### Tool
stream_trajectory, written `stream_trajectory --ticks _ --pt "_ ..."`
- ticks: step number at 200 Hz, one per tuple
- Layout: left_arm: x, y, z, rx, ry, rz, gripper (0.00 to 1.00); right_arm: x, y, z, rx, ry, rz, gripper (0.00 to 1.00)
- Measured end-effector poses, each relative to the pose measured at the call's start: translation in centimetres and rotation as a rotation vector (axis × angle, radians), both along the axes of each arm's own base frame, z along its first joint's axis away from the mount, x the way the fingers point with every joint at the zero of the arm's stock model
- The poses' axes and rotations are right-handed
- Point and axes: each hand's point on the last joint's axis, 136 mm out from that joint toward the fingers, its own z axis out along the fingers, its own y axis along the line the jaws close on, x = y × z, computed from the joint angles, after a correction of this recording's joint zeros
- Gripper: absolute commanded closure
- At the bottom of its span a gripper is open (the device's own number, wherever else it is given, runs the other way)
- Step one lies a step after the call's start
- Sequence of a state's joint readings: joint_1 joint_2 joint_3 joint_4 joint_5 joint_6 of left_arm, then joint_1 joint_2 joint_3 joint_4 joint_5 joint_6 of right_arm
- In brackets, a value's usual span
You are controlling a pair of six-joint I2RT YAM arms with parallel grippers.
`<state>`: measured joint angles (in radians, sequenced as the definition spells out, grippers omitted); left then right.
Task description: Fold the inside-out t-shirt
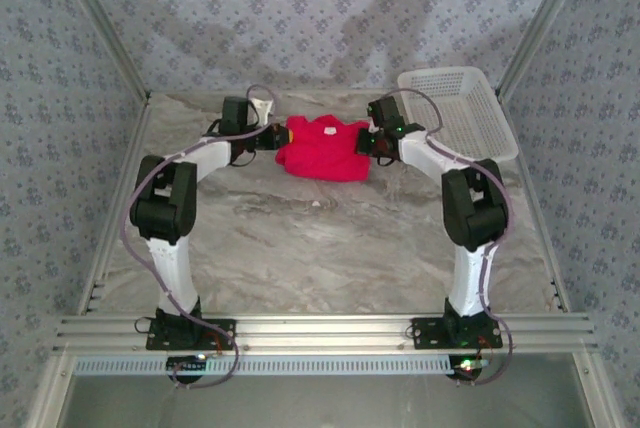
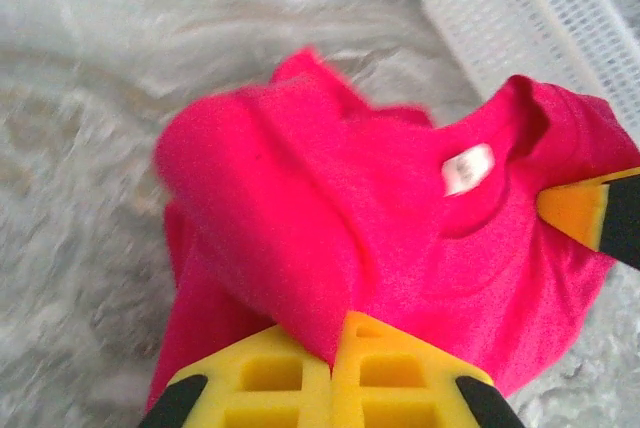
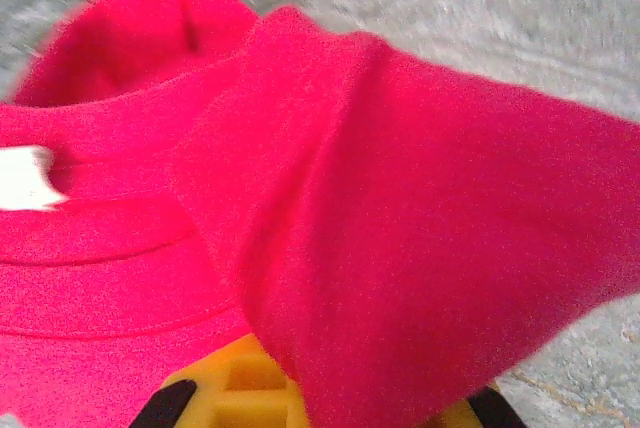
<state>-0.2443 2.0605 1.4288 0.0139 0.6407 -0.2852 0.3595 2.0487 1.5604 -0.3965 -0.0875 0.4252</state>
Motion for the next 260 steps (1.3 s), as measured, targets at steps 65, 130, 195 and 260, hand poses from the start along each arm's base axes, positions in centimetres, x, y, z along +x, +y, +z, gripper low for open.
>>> stream_trajectory --ticks 65,130,195,260 --pt "4.0 1.3 -7.3 0.086 0.133 0.059 0.89 7.5 2.8 -3.5 0.077 0.020 0.027 0.85" --pt "3.8 2.7 -3.8 0.158 0.103 0.114 0.47 4.6 1.9 0.7 0.074 0.050 0.033 0.39" --pt "-0.2 -4.4 8.3 0.114 -0.174 0.091 0.50 3.2 1.8 9.0 0.186 -0.073 -0.048 0.62" --pt "2.9 -6.2 -5.2 0.008 0.079 0.149 0.48 7.1 3.6 -4.5 0.335 0.186 -0.233 0.69"
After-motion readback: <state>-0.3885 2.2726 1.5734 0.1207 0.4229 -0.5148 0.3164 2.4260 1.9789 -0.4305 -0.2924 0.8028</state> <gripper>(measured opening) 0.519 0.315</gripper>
